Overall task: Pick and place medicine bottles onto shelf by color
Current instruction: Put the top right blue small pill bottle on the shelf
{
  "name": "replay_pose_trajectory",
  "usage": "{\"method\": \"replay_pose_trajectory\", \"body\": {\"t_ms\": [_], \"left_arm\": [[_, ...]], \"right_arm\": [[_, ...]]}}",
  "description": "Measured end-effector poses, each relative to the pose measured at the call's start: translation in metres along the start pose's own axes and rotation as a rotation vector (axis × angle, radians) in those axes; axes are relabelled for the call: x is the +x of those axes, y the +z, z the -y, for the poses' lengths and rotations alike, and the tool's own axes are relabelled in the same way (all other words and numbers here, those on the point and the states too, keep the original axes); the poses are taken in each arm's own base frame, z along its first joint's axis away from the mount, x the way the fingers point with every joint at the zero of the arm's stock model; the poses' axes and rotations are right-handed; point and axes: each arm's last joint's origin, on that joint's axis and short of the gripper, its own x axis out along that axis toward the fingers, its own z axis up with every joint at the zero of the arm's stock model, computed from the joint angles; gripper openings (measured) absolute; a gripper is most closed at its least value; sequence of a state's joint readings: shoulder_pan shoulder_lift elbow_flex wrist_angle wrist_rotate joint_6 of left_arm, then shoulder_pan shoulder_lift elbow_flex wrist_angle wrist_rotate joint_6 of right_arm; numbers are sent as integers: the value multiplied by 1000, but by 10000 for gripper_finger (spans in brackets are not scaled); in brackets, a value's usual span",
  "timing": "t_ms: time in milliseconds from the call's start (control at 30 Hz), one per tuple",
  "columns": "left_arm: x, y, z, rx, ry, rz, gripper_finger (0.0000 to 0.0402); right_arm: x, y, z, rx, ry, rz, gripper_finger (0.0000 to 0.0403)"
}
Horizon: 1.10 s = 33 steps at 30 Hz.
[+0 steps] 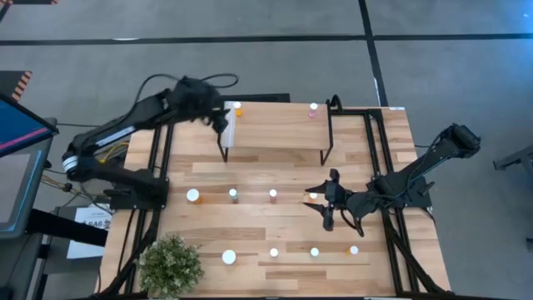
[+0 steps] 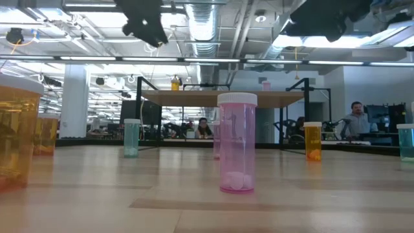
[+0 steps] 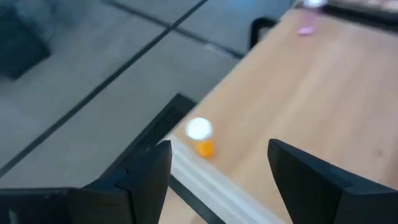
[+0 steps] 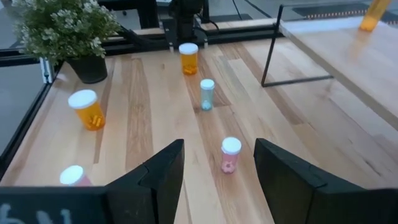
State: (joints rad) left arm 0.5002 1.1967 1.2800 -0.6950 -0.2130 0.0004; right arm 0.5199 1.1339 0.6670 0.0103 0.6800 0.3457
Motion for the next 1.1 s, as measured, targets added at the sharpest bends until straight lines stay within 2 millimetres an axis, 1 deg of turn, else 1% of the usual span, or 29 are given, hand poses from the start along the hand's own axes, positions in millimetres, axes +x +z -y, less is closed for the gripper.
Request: {"method": "replay_pose_trajectory", "body": {"t_ms": [100,267,367,500,667,767,867,933,1000,1100], "left_arm": [[-19,-23,8,-2,-54,70,254],[-47,-64,23,-30,-176,241,254],[-58,-88,30,-35,-263,269,254],[-60,-119,38,-27,-334,196,254],[-51,-147,49,-1,-324,104,254],[-46,-155,58,13,-350,142,254],[-46,-155,71,33,-467,277,254],[-48,-153,78,46,-544,399,254],[-52,-149,80,60,-569,501,254],[-61,-137,79,45,-571,629,254]], "right_arm": [[0,-3,1,19,-10,-26,216],[0,-5,2,42,-19,-45,216],[1,-5,3,49,-23,-41,216],[1,-5,3,58,-26,-40,216],[1,-5,3,56,-27,-42,216],[2,-6,2,53,-28,-46,216],[7,-12,0,29,-39,-74,216],[10,-15,-2,21,-43,-83,216],[13,-19,-2,8,-50,-112,216],[12,-23,-2,50,-49,-179,216]]}}
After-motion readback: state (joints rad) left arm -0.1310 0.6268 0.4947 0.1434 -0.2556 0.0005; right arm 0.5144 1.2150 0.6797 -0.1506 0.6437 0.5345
